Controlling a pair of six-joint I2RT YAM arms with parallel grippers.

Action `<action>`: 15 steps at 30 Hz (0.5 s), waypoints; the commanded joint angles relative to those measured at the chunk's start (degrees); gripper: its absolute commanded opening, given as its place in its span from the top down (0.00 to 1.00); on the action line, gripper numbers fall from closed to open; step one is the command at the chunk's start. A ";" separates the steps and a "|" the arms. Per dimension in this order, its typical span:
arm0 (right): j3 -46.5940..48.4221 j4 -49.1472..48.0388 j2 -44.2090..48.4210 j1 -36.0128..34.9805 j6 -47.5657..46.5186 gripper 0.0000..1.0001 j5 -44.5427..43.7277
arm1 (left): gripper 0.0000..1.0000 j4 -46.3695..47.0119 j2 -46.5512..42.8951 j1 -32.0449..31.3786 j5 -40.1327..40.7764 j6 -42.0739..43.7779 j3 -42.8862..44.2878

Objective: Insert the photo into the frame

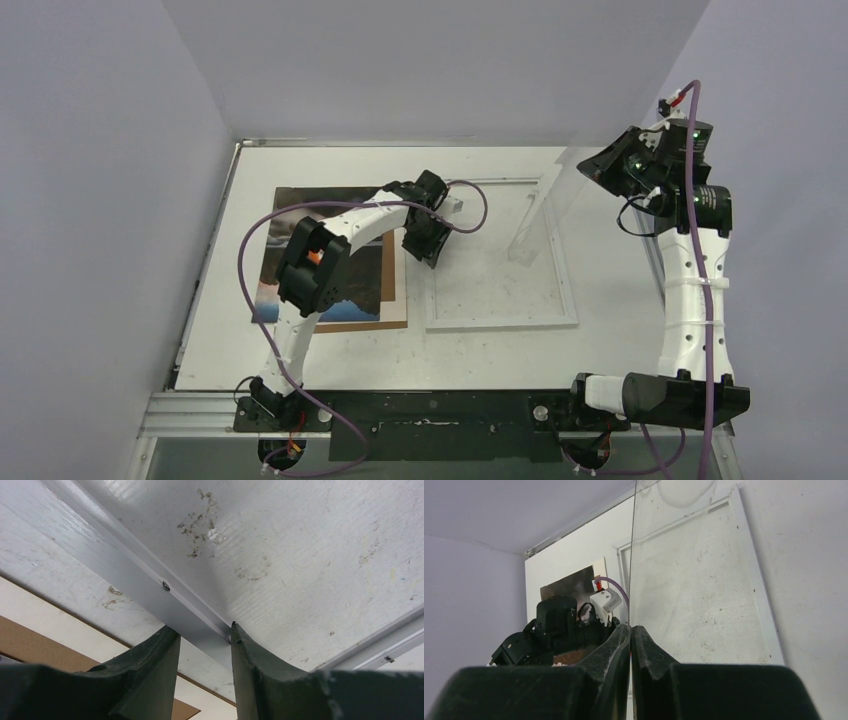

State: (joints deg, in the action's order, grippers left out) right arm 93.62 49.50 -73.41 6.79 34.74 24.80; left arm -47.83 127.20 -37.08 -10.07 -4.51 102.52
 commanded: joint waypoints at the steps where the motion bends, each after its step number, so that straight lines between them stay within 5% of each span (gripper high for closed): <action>1: -0.35 -4.30 2.83 0.34 1.35 0.95 1.66 | 0.93 2.51 -0.25 0.32 9.54 8.48 -0.29; 15: -3.58 -6.42 2.90 0.11 2.57 0.95 5.19 | 0.98 6.50 -3.64 2.19 14.39 15.82 -6.73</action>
State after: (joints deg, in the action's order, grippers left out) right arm 90.67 47.11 -72.36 6.76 36.36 27.88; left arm -43.35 124.44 -36.05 -2.50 4.58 99.24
